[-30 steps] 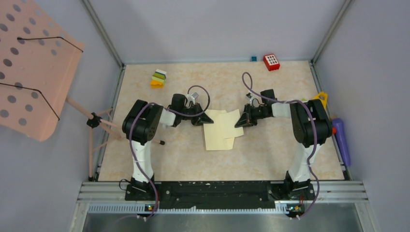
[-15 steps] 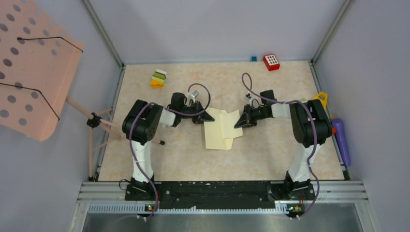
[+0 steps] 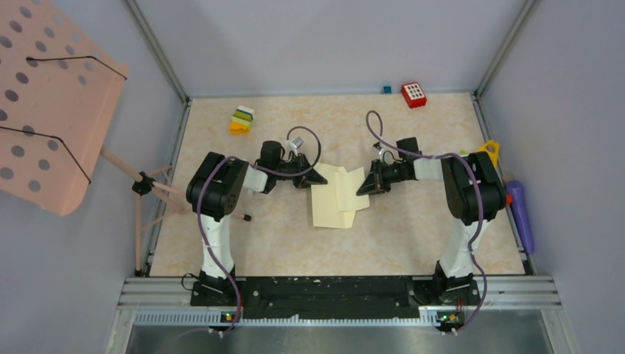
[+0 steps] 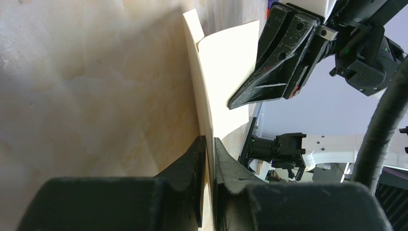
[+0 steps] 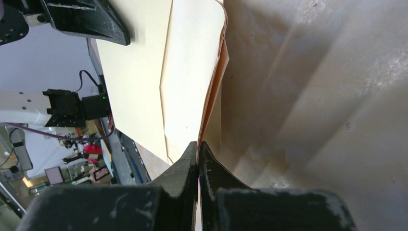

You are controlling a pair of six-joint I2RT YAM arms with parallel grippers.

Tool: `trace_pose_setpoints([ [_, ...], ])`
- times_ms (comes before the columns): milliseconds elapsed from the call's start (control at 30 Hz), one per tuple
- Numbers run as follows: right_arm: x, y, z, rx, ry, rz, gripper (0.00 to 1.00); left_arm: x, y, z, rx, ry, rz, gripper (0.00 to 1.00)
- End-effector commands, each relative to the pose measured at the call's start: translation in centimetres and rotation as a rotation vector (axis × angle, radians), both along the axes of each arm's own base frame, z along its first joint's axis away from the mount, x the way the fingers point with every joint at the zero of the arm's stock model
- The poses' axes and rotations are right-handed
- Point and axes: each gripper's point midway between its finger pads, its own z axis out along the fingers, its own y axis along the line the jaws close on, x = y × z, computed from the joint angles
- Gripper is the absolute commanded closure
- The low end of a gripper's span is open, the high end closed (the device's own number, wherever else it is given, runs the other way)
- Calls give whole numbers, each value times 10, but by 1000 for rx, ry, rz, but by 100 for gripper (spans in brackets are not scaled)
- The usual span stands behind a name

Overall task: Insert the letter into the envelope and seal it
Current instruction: Place the letter in the envelope.

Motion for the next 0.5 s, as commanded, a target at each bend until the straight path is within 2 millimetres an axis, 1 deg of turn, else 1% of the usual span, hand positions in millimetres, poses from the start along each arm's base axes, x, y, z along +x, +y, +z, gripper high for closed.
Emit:
trace_pose_setpoints([
  [0,-2,3,12,5,-91,76,100,3,-2,17,-40,-69,-23,86],
  [333,-9,-9,13,-22,-117,114,100,8,3,21,-40,-78,-5,86],
  [467,-11,-9,14,-16,-110,114,100,9,4,21,-41,-80,-5,86],
])
